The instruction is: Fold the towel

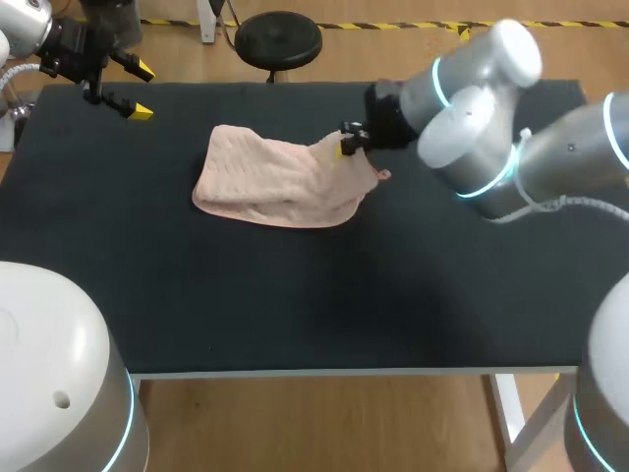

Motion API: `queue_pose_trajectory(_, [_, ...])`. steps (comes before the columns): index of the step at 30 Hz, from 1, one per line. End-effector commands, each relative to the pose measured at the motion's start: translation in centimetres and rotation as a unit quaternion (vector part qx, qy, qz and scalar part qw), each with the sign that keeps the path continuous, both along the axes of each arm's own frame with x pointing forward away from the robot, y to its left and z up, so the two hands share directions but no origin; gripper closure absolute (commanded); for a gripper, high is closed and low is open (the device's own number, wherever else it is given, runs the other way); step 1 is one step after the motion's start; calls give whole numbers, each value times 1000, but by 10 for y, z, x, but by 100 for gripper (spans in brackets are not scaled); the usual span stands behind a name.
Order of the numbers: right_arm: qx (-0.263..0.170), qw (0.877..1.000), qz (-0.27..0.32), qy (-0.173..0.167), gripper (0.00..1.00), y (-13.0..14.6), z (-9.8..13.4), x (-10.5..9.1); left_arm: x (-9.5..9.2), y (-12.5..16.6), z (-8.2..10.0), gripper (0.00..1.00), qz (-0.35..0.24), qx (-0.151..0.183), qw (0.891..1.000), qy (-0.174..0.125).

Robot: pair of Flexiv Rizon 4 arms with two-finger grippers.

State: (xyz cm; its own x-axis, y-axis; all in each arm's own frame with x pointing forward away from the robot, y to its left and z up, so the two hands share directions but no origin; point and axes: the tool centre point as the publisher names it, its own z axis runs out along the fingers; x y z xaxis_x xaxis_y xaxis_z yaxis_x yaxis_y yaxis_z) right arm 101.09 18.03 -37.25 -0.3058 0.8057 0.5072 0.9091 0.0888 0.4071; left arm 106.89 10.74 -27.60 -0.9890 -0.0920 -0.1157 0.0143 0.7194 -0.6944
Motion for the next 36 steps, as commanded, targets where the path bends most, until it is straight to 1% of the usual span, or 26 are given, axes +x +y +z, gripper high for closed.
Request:
queue_pose_trajectory(1, [-81,996,-42,-16,100,14,10,2,-1,0,-1,0,0,0,1000,-2])
queue_pose_trajectory(4, [-89,994,-55,-26,100,23,16,5,-1,0,-1,0,0,0,1000,-2])
queue_pose_trajectory(6, [-91,994,-57,-27,100,30,18,7,-1,0,-1,0,0,0,1000,-2])
queue_pose_trajectory(7, [-95,993,-59,-34,100,33,19,7,-1,0,-1,0,0,0,1000,-2])
queue_pose_trajectory(9, [-93,993,-59,-34,100,39,23,9,-1,0,-1,0,0,0,1000,-2])
queue_pose_trajectory(13, [-122,989,-58,-58,100,56,30,12,-1,0,-1,0,0,0,1000,-2])
queue_pose_trajectory(17, [-141,986,-52,-67,100,72,34,14,-1,0,-1,0,0,0,1000,-2])
queue_pose_trajectory(22, [-153,984,-49,-75,100,95,36,16,-1,0,-1,0,0,0,1000,-2])
queue_pose_trajectory(26, [-171,980,-50,-86,100,113,36,20,-1,0,-1,0,0,0,1000,-2])
queue_pose_trajectory(29, [-174,980,-51,-84,100,124,34,22,-1,0,-1,0,0,0,1000,-2])
queue_pose_trajectory(36, [-180,979,-44,-83,100,145,27,22,-1,0,-1,0,0,0,1000,-2])
